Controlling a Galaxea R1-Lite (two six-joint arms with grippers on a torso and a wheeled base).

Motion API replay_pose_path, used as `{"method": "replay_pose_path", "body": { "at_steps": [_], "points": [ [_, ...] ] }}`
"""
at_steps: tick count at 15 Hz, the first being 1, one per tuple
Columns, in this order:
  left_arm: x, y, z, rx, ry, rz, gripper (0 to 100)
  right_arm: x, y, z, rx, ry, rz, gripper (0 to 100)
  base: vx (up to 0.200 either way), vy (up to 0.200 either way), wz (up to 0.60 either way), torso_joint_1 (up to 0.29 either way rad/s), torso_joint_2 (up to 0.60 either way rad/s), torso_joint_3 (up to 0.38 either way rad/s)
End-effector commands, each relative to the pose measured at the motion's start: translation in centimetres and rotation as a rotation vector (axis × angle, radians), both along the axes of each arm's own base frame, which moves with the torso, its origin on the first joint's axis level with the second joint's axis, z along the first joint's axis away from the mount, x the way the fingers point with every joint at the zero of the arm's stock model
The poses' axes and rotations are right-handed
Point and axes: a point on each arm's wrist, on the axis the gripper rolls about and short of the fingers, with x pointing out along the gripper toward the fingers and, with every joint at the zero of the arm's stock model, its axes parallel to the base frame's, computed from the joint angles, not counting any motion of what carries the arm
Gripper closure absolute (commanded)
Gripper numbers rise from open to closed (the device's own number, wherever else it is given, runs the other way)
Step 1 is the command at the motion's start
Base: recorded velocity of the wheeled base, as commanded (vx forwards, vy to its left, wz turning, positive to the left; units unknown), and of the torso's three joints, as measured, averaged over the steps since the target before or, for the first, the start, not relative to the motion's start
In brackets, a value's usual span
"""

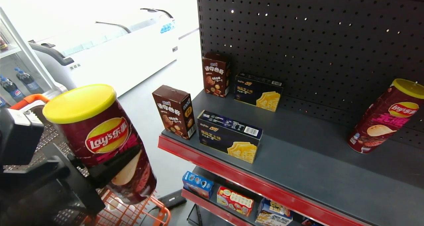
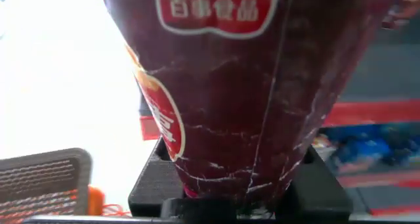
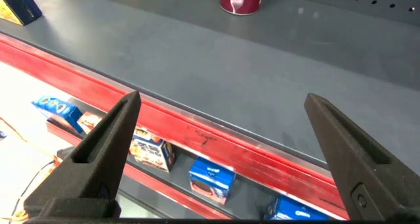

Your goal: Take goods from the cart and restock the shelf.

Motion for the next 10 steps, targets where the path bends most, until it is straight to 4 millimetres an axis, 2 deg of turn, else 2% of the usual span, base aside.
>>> {"method": "replay_pose_path", "body": {
  "at_steps": [1,6,10],
  "points": [
    [-1.3,-0.7,0.8,-0.011,-0.028,-0.092,100,0.0,0.0,0.0,0.000,0.000,-0.001,0,0.000,0.000,0.00,0.000,0.00,0.000],
    [-0.3,-3.8,0.5,0.045,0.001,-0.260,100,0.0,0.0,0.0,0.000,-0.001,-0.001,0,0.000,0.000,0.00,0.000,0.00,0.000],
    [0.0,-4.9,0.8,0.043,0.007,-0.328,100,0.0,0.0,0.0,0.000,0.000,-0.001,0,0.000,0.000,0.00,0.000,0.00,0.000]
  ]
}}
